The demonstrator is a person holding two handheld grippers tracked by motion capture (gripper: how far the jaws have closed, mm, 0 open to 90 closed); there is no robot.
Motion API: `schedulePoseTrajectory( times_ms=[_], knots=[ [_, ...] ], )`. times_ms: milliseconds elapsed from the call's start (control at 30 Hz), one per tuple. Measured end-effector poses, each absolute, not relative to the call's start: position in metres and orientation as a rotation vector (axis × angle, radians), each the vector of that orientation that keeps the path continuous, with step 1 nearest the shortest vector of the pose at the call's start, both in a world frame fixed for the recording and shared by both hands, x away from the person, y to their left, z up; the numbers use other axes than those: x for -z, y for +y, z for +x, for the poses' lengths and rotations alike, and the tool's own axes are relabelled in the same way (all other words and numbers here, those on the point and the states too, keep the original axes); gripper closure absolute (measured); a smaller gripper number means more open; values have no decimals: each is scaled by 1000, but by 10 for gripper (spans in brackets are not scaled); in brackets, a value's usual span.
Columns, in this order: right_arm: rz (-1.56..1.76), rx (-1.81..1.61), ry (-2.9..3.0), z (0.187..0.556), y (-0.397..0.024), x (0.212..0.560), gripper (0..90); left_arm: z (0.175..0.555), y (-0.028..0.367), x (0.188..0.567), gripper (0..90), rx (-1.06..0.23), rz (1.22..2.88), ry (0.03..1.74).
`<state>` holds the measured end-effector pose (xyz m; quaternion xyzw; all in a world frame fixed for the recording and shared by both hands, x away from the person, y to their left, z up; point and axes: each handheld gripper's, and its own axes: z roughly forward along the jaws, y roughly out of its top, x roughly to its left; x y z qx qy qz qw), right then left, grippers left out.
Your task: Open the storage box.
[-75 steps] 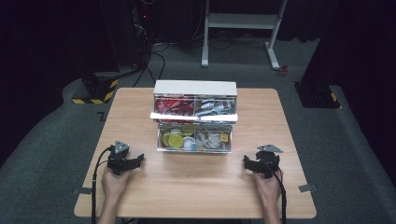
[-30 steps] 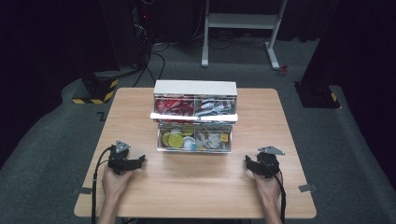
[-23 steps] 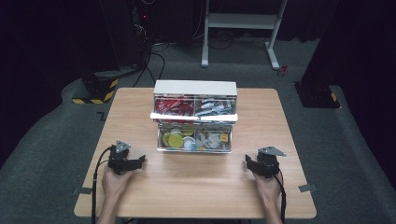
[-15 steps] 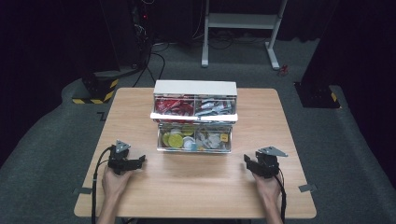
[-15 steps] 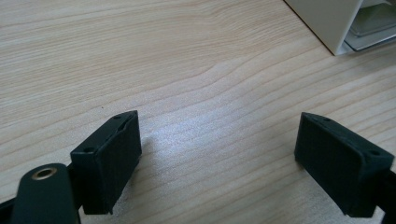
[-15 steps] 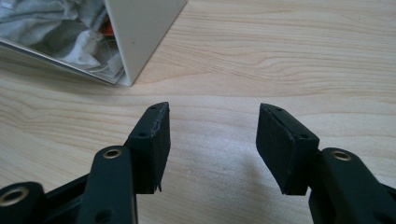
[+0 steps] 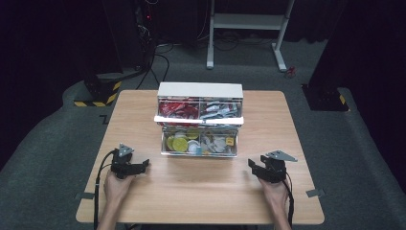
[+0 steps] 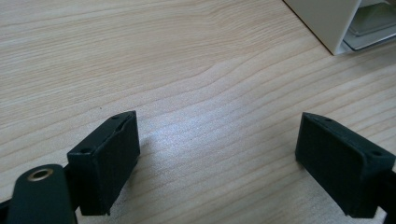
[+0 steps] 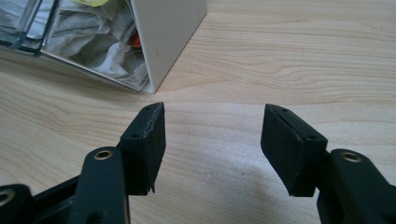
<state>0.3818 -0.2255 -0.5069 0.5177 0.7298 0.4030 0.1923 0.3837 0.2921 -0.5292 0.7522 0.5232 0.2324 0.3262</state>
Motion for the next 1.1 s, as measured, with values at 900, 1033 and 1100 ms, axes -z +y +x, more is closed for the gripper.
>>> schedulePoseTrajectory(
  times_ms=[900,1033,1100],
  knots=[
    [1296,-1270,2090,373,-207,468,423,383,290,529,150,-609,1968,1375],
    [1265,-1275,2102,372,-203,461,462,383,290,529,150,-609,1967,1375],
    [1249,-1282,2105,372,-202,458,483,383,290,529,150,-609,1968,1375]
  ],
)
